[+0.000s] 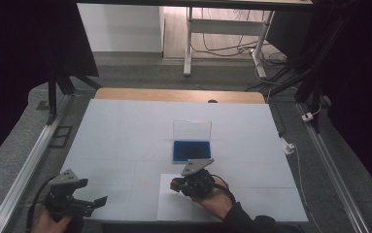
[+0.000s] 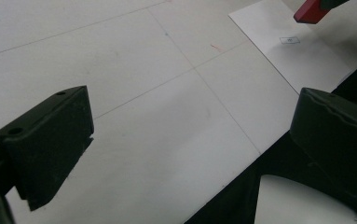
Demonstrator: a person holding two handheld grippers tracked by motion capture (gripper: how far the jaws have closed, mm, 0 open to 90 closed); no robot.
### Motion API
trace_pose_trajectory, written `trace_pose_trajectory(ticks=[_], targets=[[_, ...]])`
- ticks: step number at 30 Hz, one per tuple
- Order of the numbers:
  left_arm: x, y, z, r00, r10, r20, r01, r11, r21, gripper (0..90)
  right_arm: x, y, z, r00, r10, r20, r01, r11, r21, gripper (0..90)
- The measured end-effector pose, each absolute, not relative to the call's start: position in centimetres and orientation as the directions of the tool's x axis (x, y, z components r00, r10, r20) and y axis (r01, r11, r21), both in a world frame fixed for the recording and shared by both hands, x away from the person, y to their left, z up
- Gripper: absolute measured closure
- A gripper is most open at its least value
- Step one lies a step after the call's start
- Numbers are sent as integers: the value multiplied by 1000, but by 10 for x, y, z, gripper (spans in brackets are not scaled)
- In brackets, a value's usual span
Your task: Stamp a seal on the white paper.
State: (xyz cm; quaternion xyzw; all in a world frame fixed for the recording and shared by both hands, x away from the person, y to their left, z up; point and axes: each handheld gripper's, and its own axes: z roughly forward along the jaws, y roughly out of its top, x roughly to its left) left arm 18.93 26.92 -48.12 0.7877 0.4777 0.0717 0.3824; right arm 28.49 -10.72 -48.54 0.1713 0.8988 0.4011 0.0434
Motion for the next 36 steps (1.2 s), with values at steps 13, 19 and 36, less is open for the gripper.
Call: trace_pose_trajectory(ticks=[13, 19, 36], targets=[[189, 269, -481, 535, 806, -254, 698, -252, 671, 0, 294, -118, -475, -923, 374, 85, 307, 587, 750, 795], [189, 269, -481, 534, 807, -252, 697, -252, 671, 0, 299, -124, -471, -918, 388, 83, 311, 574, 757, 794], [189, 269, -481, 535, 807, -251, 697, -253, 671, 0, 314, -136, -463, -894, 444, 59, 324, 551, 769, 794]])
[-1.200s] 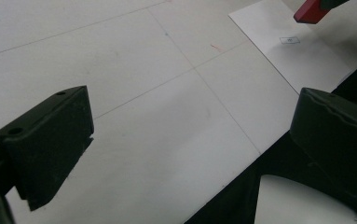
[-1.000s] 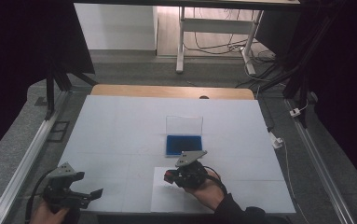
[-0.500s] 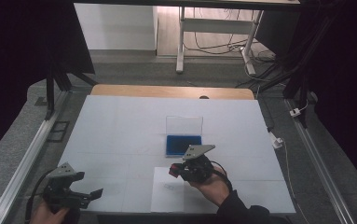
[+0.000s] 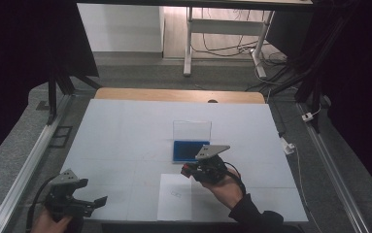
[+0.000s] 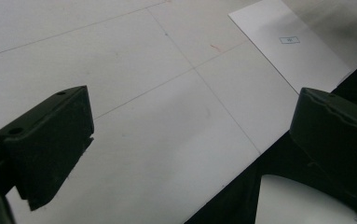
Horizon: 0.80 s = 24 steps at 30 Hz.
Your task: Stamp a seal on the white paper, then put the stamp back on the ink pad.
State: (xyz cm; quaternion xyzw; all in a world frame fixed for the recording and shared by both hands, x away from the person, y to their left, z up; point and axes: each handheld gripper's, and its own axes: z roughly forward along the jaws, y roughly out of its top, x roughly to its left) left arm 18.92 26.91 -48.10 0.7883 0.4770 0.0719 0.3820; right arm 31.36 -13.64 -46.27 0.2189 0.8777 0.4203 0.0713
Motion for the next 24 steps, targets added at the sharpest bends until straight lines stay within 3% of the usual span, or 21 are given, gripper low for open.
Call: trace_pose_trajectory(ticks=[24], targets=[[189, 269, -481, 534, 807, -251, 698, -253, 670, 0, 348, -147, -456, -844, 534, 57, 367, 496, 787, 794]])
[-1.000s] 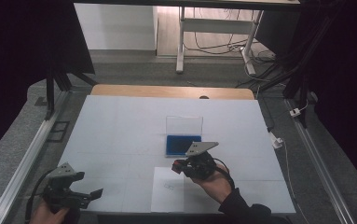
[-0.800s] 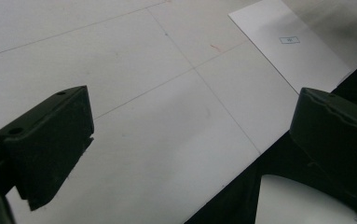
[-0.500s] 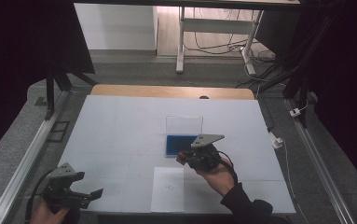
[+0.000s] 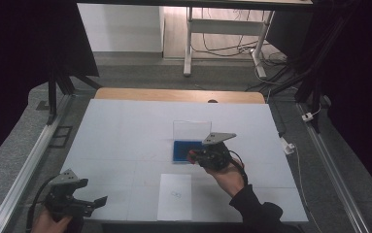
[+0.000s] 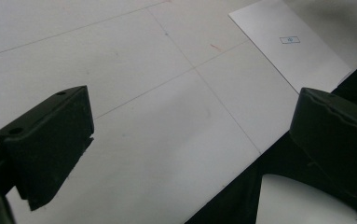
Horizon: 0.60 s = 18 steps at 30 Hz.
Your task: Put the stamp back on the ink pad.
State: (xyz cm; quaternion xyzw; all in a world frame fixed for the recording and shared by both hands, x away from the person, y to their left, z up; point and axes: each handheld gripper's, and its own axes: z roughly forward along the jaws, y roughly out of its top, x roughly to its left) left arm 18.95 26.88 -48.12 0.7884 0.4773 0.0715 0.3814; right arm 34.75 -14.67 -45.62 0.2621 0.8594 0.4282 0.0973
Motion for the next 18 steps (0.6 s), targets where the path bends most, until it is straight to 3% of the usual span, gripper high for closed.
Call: trace_pose_trajectory(ticks=[18], targets=[[190, 269, -481, 532, 809, -250, 700, -254, 668, 0, 372, -141, -462, -822, 569, -12, 359, 534, 766, 793]])
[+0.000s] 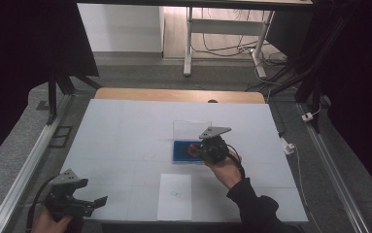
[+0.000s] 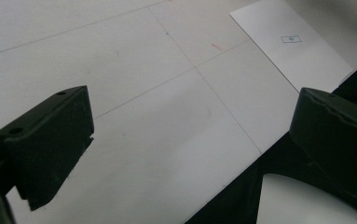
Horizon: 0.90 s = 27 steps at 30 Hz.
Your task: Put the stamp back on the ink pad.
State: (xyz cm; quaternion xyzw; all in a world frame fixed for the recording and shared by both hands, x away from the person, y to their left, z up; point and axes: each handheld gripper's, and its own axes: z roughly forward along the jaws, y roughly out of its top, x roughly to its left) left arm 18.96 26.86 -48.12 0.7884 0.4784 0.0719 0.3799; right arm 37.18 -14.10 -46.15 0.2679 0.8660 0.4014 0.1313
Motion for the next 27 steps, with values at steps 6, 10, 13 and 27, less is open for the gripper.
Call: trace_pose_trajectory(ticks=[6, 10, 13, 27], targets=[[190, 269, -481, 532, 809, -251, 700, -253, 667, 0, 382, -139, -468, -813, 582, -21, 369, 542, 755, 793], [190, 269, -481, 532, 809, -251, 700, -253, 668, 1, 388, -137, -471, -808, 589, -26, 373, 544, 751, 793], [190, 269, -481, 532, 809, -251, 700, -253, 667, 0, 393, -134, -475, -806, 590, -36, 375, 558, 740, 793], [190, 269, -481, 532, 808, -251, 700, -253, 668, 0, 403, -125, -495, -803, 594, -60, 389, 596, 702, 793]])
